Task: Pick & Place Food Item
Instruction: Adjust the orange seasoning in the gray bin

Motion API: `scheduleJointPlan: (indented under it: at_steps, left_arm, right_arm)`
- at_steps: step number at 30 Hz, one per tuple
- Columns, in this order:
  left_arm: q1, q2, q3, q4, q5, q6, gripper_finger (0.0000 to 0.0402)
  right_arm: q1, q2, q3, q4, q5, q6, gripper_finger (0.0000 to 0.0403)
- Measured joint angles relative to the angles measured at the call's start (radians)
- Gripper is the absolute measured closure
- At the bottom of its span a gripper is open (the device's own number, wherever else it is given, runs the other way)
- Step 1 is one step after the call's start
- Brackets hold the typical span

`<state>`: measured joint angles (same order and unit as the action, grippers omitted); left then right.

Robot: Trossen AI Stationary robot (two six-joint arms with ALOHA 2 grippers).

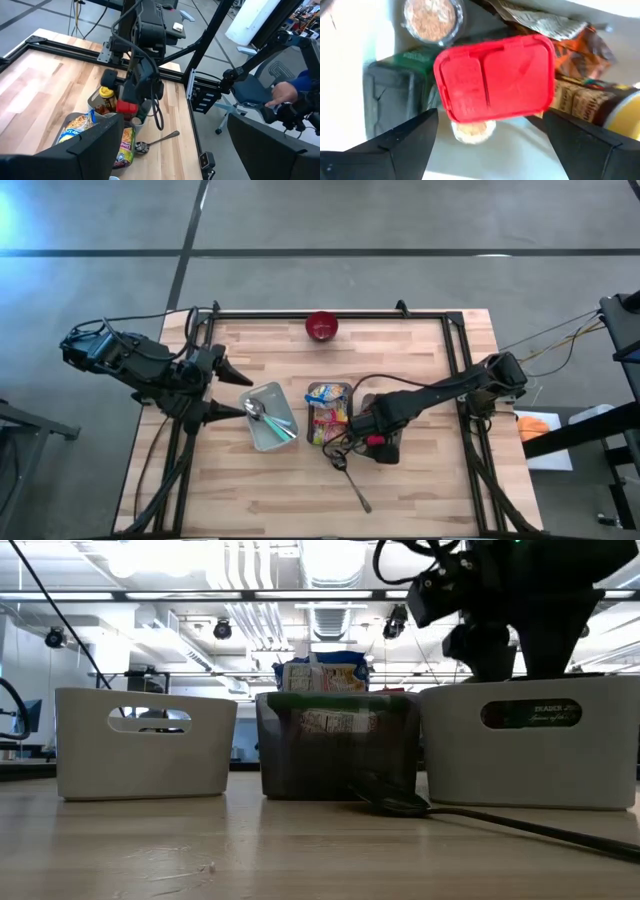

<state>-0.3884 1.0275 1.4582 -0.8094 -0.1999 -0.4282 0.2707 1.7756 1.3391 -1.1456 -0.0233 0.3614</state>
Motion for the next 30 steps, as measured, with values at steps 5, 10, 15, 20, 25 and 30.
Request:
scheduleJointPlan:
  at_steps: [5, 10, 15, 20, 25, 30]
  left_arm:
    - [-0.001, 0.000, 0.000, -0.004, 0.006, 0.000, 0.0041]
    - [-0.001, 0.000, 0.000, -0.006, 0.010, 0.000, 0.0041]
    - [-0.001, 0.000, 0.000, -0.019, 0.013, 0.000, 0.0041]
    - [-0.001, 0.000, 0.000, -0.025, 0.014, 0.000, 0.0041]
    - [-0.002, 0.000, 0.000, -0.025, 0.017, 0.001, 0.0041]
    - [-0.002, 0.000, 0.000, -0.025, 0.017, 0.002, 0.0041]
  right_arm:
    - [0.002, 0.000, 0.022, -0.043, 0.004, -0.002, 0.0046]
    - [0.007, 0.000, 0.028, -0.057, 0.004, 0.019, 0.0046]
    - [0.025, -0.018, 0.028, -0.060, -0.007, 0.051, 0.0046]
    - [0.049, -0.064, 0.028, -0.062, -0.012, 0.117, 0.0046]
    - [0.065, -0.100, 0.047, -0.056, -0.011, 0.175, 0.0046]
    - [0.066, -0.092, 0.113, -0.052, 0.038, 0.178, 0.0046]
